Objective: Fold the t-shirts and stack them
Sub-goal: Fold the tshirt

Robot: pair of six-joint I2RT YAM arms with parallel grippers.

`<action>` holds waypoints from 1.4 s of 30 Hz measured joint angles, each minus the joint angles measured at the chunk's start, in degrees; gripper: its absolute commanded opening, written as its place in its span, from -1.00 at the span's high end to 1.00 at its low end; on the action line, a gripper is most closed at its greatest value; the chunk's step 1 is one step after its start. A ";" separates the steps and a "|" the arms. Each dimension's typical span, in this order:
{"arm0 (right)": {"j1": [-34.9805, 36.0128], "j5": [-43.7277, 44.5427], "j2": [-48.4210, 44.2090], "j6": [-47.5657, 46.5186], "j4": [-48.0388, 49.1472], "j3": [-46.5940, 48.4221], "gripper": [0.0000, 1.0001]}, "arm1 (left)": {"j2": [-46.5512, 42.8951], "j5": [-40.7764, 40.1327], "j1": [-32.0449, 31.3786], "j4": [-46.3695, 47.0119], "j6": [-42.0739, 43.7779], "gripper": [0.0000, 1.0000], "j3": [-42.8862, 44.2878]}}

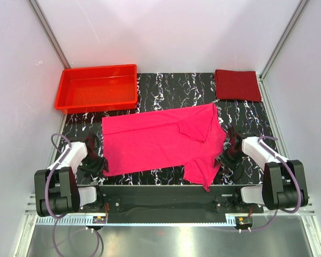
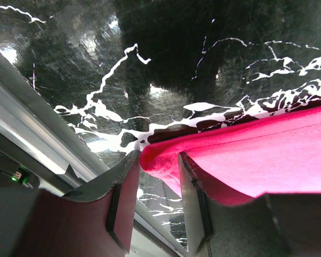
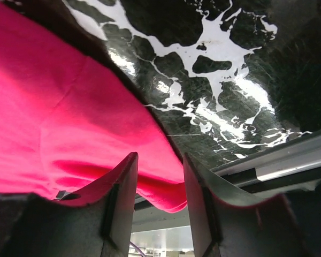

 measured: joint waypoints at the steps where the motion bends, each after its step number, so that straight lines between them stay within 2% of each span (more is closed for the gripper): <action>1: 0.00 -0.22 0.33 0.13 0.33 -0.28 0.09 | 0.09 0.00 0.02 -0.07 0.02 0.20 0.04; 7: 0.48 -0.76 1.81 0.85 1.38 -1.38 0.12 | 0.17 0.02 0.04 -0.07 0.04 0.19 0.09; 11: 2.14 0.74 1.97 3.45 1.22 -1.36 0.21 | 0.44 0.07 0.04 -0.15 0.07 0.13 0.28; 16: 6.21 2.73 3.17 7.56 1.01 -0.76 0.13 | 0.42 0.31 0.15 -0.02 0.09 0.11 0.28; 19: 7.28 3.50 3.85 10.05 0.61 -0.15 0.16 | 0.42 0.33 0.15 0.07 0.09 0.11 0.28; 20: 7.45 3.78 3.93 10.91 0.42 0.00 0.35 | 0.35 0.35 0.15 0.11 0.09 0.11 0.28; 24: 7.87 5.29 3.96 13.86 0.28 0.42 0.91 | 0.20 0.31 0.15 0.61 0.11 0.11 0.28; 26: 7.87 5.64 3.93 14.75 0.26 0.46 1.00 | 0.09 0.26 0.15 0.74 0.26 0.11 0.28; 34: 7.89 5.64 3.78 15.32 0.17 0.46 1.00 | -1.53 -0.52 0.15 0.70 0.37 0.11 0.28; 39: 7.89 5.62 3.76 14.53 0.28 0.46 1.00 | -1.84 -0.66 0.15 0.39 0.22 -0.01 0.26; 42: 7.89 5.60 3.76 13.97 0.39 0.46 1.00 | -2.78 -0.76 0.15 -0.24 -0.09 0.08 0.13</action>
